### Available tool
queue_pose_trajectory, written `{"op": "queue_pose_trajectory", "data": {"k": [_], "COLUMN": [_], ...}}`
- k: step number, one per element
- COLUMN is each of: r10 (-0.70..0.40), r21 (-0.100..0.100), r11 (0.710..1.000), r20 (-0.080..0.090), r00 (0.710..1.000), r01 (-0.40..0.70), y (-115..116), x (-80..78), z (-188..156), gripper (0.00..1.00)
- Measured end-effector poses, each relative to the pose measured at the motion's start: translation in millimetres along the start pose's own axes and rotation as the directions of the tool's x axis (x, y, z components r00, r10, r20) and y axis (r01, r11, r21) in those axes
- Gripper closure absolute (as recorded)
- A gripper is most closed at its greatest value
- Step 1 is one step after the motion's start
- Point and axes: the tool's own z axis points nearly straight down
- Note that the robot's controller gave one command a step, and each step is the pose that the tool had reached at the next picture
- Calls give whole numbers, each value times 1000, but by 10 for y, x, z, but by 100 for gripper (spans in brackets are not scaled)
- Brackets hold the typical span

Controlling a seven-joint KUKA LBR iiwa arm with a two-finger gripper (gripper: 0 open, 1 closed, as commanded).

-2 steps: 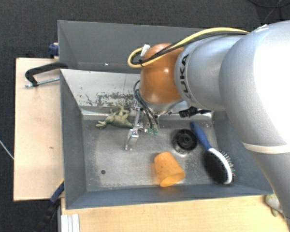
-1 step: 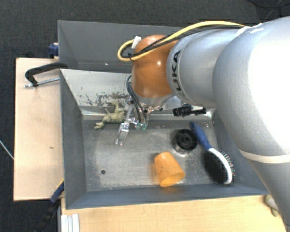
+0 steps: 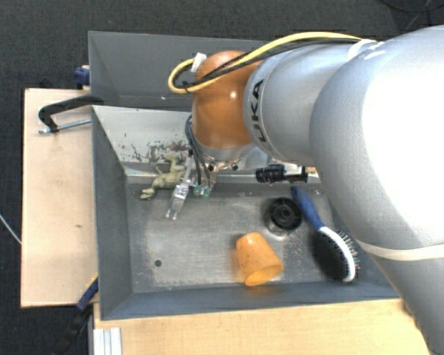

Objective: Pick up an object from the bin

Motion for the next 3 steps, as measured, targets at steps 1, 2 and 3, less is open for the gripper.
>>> {"op": "queue_pose_trajectory", "data": {"k": [1,2,3], "r10": [134,131,132], "r21": [-3,-1,-1], "r11": [991,991,991], "r20": [1,-1,2], "r00": [991,991,991], "r01": [-134,-131,-132], "y": [-120,-101,-104], "x": [-69,-74,-88], "z": [324,306,300], "gripper": [0,0,100]}}
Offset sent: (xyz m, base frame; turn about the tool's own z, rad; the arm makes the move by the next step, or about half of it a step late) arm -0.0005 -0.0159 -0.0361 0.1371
